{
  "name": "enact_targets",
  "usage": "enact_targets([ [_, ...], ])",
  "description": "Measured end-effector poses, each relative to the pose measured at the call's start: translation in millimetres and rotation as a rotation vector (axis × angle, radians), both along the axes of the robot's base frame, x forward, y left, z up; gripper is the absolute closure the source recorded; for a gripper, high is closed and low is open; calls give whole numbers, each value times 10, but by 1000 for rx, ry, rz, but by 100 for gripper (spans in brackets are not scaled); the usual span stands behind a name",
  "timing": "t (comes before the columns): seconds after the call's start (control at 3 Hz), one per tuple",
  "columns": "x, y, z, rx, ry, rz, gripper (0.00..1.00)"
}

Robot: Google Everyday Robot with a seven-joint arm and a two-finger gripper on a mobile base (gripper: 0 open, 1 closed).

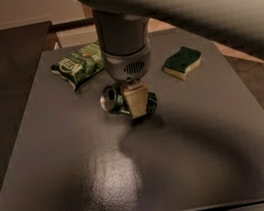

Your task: Knock green can over

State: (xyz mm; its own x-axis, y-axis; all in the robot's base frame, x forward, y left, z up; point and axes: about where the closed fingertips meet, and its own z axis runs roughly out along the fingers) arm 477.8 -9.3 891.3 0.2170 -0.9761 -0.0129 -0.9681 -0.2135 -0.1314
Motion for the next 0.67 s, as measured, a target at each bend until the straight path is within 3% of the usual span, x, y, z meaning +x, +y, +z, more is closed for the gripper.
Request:
enact_targets([
  [0.33, 123, -85, -37, -79, -28, -10, 58],
  [0.67, 142, -82, -29, -76, -40, -10, 35],
])
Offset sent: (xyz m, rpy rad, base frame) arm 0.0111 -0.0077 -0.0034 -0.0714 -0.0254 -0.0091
